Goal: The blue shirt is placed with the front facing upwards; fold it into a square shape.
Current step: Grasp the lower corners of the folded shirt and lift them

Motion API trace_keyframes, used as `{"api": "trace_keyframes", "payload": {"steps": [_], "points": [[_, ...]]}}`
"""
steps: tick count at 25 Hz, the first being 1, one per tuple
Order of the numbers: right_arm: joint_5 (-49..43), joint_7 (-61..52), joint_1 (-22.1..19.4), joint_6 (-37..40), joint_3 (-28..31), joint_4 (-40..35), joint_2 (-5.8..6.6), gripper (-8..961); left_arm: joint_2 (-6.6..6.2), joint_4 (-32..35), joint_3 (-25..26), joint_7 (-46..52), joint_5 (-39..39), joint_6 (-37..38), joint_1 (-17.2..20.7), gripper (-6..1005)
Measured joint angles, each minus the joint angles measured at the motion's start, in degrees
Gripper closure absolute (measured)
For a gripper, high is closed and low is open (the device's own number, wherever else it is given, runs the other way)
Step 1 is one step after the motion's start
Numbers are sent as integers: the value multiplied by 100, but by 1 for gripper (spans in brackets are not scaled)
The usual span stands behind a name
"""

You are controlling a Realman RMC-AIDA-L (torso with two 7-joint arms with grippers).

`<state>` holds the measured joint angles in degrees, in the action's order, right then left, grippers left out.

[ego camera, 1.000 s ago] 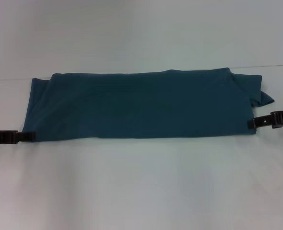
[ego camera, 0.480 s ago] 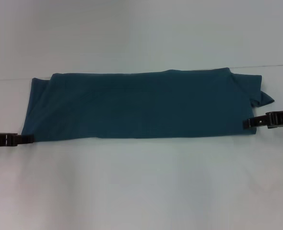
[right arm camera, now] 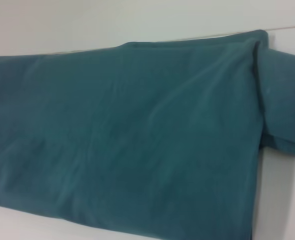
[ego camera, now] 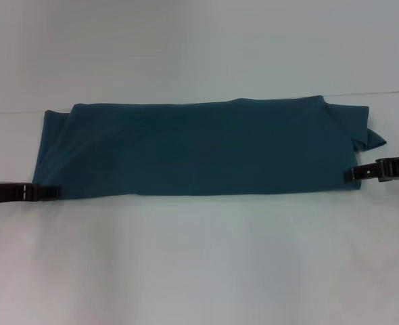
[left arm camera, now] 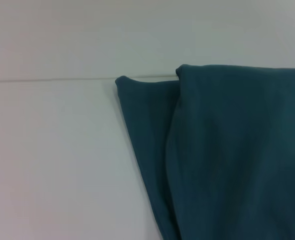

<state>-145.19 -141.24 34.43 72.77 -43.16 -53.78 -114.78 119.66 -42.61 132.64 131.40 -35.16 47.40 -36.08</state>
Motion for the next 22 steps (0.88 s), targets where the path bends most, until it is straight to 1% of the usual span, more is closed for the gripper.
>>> {"api": "trace_keyframes", "payload": {"steps": [3, 8, 13, 19, 22], "points": [[0, 0, -14, 0, 0, -1, 0, 44, -54, 152, -10, -4, 1, -21, -89, 66], [0, 0, -17, 0, 0, -1, -6, 44, -71, 212, -34, -54, 1, -73, -160, 214], [-1, 0, -22, 3, 1, -1, -9, 44, -74, 306, -33, -90, 70, -95, -207, 441], [-1, 0, -24, 21, 6, -11, -10, 45, -75, 346, -30, -90, 143, -143, -212, 684], [-1, -1, -27, 27, 2, -26, -21, 45, -74, 341, -29, -90, 171, -178, -201, 738]]}}
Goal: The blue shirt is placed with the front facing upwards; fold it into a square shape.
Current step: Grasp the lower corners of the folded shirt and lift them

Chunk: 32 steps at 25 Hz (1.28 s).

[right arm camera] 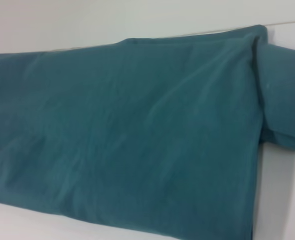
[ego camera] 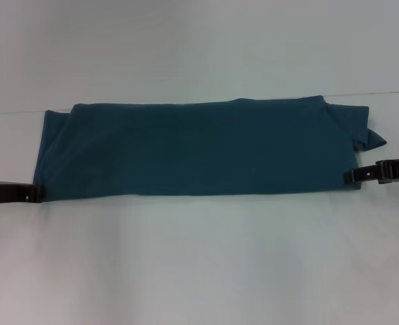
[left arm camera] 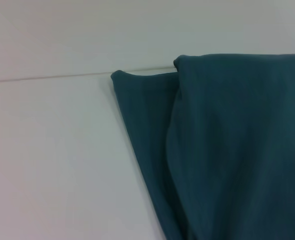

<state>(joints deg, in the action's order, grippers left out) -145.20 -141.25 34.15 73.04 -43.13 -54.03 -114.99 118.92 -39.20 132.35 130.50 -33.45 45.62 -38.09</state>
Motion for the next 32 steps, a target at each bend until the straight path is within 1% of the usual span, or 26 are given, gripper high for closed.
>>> {"api": "trace_keyframes", "payload": {"steps": [8, 11, 13, 14, 15, 17, 18, 22, 24, 27, 30, 32], "points": [[10, -46, -6, 25, 33, -22, -5, 47, 9, 21, -8, 2, 115, -51, -29, 882], [14, -73, -3, 95, 56, -27, 11, 48, 27, -61, -9, 4, 117, 11, -23, 978], [13, -114, 2, 128, 58, -29, 34, 49, 88, -293, -8, 33, 125, 169, 47, 978], [11, -135, 2, 136, 59, -32, 46, 49, 88, -293, -8, 33, 125, 169, 47, 978], [10, -165, 2, 144, 61, -36, 61, 49, 117, -400, -8, 42, 125, 223, 81, 978], [4, -265, 1, 149, 59, -44, 111, 50, 187, -640, -8, 52, 125, 316, 171, 978], [1, -361, 4, 163, 48, -48, 160, 50, 220, -749, -8, 54, 126, 366, 214, 978], [-66, -646, 86, 283, 11, -15, 372, 51, 238, -913, -8, 61, 125, 517, 259, 977], [-217, -706, 158, 321, 9, -8, 410, 52, 240, -915, -7, 60, 125, 526, 263, 977], [-429, -739, 300, 283, 16, 91, 409, 53, 246, -894, -8, 39, 124, 527, 264, 977], [-469, -720, 405, 170, 1, 257, 347, 53, 254, -878, -8, 20, 123, 527, 266, 977], [-471, -723, 450, 8, -2, 331, 275, 53, 261, -876, -8, 16, 121, 528, 267, 977]]}}
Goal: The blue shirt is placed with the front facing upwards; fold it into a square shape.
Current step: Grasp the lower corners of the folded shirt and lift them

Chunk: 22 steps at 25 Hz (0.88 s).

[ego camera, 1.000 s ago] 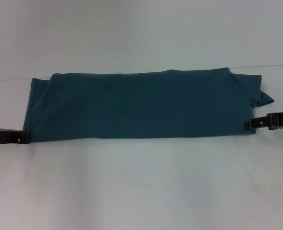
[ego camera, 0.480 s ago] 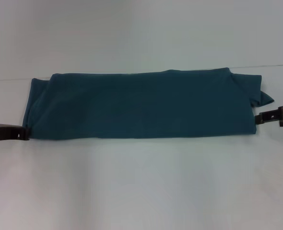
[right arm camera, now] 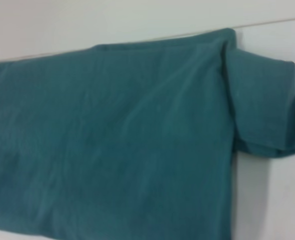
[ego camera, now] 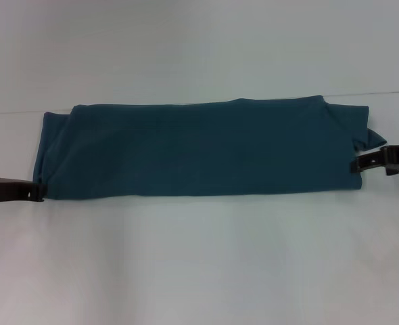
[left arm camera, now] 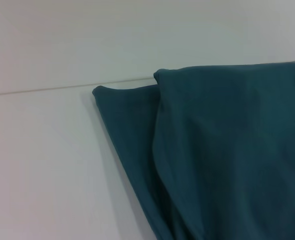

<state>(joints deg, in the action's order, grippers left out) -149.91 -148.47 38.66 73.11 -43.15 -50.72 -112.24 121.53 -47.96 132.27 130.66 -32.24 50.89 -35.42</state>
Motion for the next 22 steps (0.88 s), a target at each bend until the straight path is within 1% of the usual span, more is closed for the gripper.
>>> {"api": "trace_keyframes", "payload": {"steps": [6, 12, 15, 20, 22], "points": [[-131, -16, 66, -539, -30, 105, -278, 54, 2, 0, 1, -7, -2, 0, 6, 977], [-304, -18, 280, -958, -39, 636, -323, 54, -10, 7, 0, -15, -2, -4, 9, 976], [-483, -23, 352, -1071, -42, 739, -345, 54, -16, 7, 0, -15, -1, -6, 9, 976], [-523, -28, 394, -1164, -44, 864, -350, 59, -23, 7, 1, -15, -1, -18, 9, 976], [-524, -28, 405, -1175, -44, 895, -350, 80, -24, 28, 1, -15, -1, -31, 2, 976]]}}
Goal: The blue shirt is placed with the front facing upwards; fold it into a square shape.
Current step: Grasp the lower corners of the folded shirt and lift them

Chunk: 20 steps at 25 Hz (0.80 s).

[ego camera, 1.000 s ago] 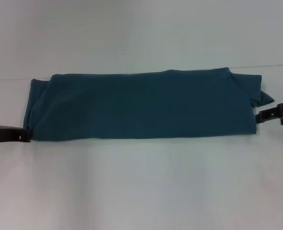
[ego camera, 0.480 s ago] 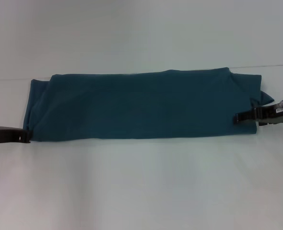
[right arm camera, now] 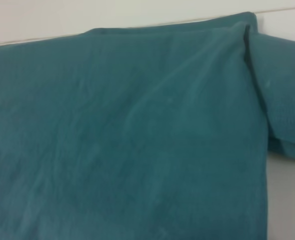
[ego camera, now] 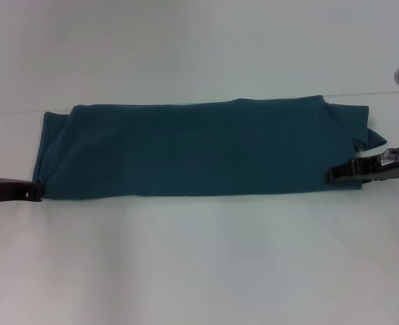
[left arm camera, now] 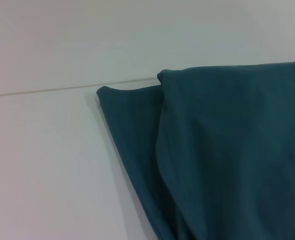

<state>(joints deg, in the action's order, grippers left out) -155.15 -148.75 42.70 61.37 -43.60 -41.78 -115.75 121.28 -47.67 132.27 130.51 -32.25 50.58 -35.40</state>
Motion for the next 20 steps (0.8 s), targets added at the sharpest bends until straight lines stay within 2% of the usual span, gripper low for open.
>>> {"api": "trace_keyframes", "payload": {"steps": [9, 14, 17, 20], "points": [[-2, 180, -14, -87, 0, 48, 1, 177, -35, 83, 0, 0, 0, -40, -43, 976], [17, 271, -15, -132, 0, 84, -1, 415, -48, 89, 0, 0, 0, -49, -46, 975], [43, 354, -19, -92, 0, 84, -1, 656, -60, 91, -1, 0, 0, -49, -46, 975], [47, 365, -32, -62, 0, 62, -1, 758, -71, 92, 5, 0, 0, -49, -45, 975]]}}
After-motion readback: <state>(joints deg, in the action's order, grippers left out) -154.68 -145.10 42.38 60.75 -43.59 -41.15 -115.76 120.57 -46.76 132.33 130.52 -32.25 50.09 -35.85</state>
